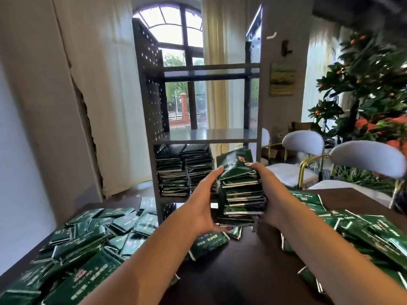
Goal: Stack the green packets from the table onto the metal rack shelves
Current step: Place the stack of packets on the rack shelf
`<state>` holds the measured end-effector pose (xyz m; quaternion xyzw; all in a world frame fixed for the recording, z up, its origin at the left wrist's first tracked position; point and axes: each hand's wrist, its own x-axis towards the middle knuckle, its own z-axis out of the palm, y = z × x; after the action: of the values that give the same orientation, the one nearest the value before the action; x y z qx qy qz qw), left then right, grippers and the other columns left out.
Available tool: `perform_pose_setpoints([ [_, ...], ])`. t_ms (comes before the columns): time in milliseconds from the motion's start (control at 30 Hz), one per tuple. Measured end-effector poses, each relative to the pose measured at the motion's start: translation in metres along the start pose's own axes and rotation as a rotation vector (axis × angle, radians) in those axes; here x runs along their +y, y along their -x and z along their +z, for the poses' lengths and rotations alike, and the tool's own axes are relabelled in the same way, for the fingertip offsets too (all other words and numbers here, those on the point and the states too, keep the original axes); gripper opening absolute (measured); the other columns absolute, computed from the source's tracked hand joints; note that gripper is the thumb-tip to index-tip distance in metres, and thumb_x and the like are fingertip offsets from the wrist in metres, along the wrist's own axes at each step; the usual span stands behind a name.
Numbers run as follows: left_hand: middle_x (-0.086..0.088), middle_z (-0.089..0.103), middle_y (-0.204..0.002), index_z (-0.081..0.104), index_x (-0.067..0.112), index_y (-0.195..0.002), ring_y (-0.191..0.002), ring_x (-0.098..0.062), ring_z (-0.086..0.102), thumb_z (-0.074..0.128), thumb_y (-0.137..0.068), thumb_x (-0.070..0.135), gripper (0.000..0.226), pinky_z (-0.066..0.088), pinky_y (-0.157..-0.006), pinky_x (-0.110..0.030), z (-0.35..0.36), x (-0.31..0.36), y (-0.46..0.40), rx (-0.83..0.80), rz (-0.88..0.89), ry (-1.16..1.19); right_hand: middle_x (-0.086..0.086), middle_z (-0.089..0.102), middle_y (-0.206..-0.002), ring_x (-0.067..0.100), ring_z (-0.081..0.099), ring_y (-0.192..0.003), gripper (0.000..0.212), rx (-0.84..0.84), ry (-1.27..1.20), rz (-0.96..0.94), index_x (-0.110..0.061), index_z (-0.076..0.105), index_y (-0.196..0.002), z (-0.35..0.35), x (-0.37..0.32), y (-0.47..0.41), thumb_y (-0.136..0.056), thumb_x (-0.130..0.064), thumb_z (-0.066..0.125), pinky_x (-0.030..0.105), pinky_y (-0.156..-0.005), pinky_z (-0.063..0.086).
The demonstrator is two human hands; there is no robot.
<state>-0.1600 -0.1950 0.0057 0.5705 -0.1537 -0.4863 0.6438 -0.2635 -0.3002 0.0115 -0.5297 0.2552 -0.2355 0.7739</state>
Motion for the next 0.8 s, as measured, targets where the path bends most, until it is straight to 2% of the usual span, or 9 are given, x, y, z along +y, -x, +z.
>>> perform_pose_setpoints([
  [200,-0.014,0.076,-0.109,0.071,0.015,-0.119,-0.108,-0.036,0.068,0.069,-0.074,0.07,0.071,0.052,-0.093,-0.049,0.0,0.004,-0.03,0.026,-0.008,-0.002,0.013,0.076,-0.087,0.033,0.07,-0.081,0.043,0.028,0.047,0.063,-0.013,0.073,-0.09,-0.003,-0.007,-0.028,-0.088,-0.053,0.058,0.046,-0.089,0.054],
  [367,-0.017,0.075,-0.108,0.072,0.013,-0.117,-0.108,-0.038,0.067,0.066,-0.075,0.075,0.075,0.049,-0.099,-0.053,0.004,0.009,-0.047,0.047,-0.024,0.026,0.012,0.074,-0.079,0.031,0.069,-0.074,0.045,0.039,-0.01,0.049,-0.013,0.072,-0.09,-0.002,-0.01,-0.043,-0.09,-0.055,0.056,0.041,-0.083,0.054],
  [467,-0.02,0.074,-0.111,0.071,0.01,-0.119,-0.107,-0.041,0.068,0.07,-0.071,0.074,0.081,0.049,-0.1,-0.056,0.007,0.012,-0.051,0.037,-0.049,0.049,0.015,0.077,-0.099,0.036,0.073,-0.09,0.062,0.113,-0.069,-0.011,-0.012,0.073,-0.109,0.0,-0.006,-0.044,-0.076,-0.064,0.062,0.052,-0.091,0.056],
  [533,-0.021,0.073,-0.112,0.069,0.008,-0.12,-0.106,-0.042,0.068,0.072,-0.069,0.074,0.083,0.051,-0.097,-0.055,0.008,0.012,-0.055,0.051,-0.051,0.043,0.015,0.074,-0.114,0.04,0.07,-0.102,0.082,0.192,-0.108,-0.066,-0.02,0.069,-0.12,-0.001,0.003,-0.048,-0.058,-0.073,0.066,0.061,-0.094,0.052],
  [600,-0.021,0.071,-0.112,0.066,0.008,-0.117,-0.102,-0.041,0.067,0.071,-0.072,0.072,0.078,0.054,-0.086,-0.052,0.011,0.013,-0.057,0.075,-0.038,0.019,0.01,0.066,-0.128,0.04,0.064,-0.113,0.096,0.276,-0.13,-0.098,-0.032,0.061,-0.129,-0.003,0.016,-0.053,-0.047,-0.083,0.066,0.062,-0.098,0.048],
  [633,-0.02,0.07,-0.108,0.065,0.01,-0.111,-0.098,-0.04,0.067,0.071,-0.074,0.07,0.071,0.054,-0.079,-0.05,0.013,0.013,-0.058,0.098,-0.036,0.008,0.008,0.062,-0.135,0.038,0.06,-0.118,0.096,0.313,-0.107,-0.112,-0.036,0.056,-0.132,-0.001,0.019,-0.048,-0.05,-0.085,0.064,0.061,-0.102,0.046],
  [700,-0.019,0.068,-0.103,0.062,0.012,-0.104,-0.092,-0.038,0.067,0.07,-0.077,0.069,0.064,0.054,-0.075,-0.048,0.016,0.012,-0.059,0.13,-0.035,0.013,0.005,0.051,-0.146,0.034,0.051,-0.129,0.077,0.352,0.005,-0.154,-0.035,0.046,-0.142,0.005,0.024,-0.036,-0.076,-0.075,0.058,0.053,-0.107,0.041],
  [733,-0.019,0.069,-0.106,0.063,0.012,-0.109,-0.095,-0.038,0.068,0.07,-0.075,0.071,0.068,0.055,-0.079,-0.049,0.016,0.012,-0.061,0.123,-0.031,0.018,0.005,0.045,-0.151,0.032,0.046,-0.133,0.068,0.348,0.058,-0.166,-0.034,0.04,-0.147,0.006,0.027,-0.034,-0.088,-0.066,0.054,0.049,-0.108,0.038],
  [800,-0.02,0.067,-0.12,0.062,0.014,-0.124,-0.106,-0.04,0.067,0.072,-0.067,0.078,0.086,0.053,-0.091,-0.055,0.014,0.013,-0.062,0.1,-0.018,0.014,0.005,0.036,-0.155,0.03,0.04,-0.137,0.062,0.343,0.124,-0.178,-0.034,0.03,-0.152,0.005,0.035,-0.037,-0.097,-0.055,0.05,0.047,-0.105,0.035],
])
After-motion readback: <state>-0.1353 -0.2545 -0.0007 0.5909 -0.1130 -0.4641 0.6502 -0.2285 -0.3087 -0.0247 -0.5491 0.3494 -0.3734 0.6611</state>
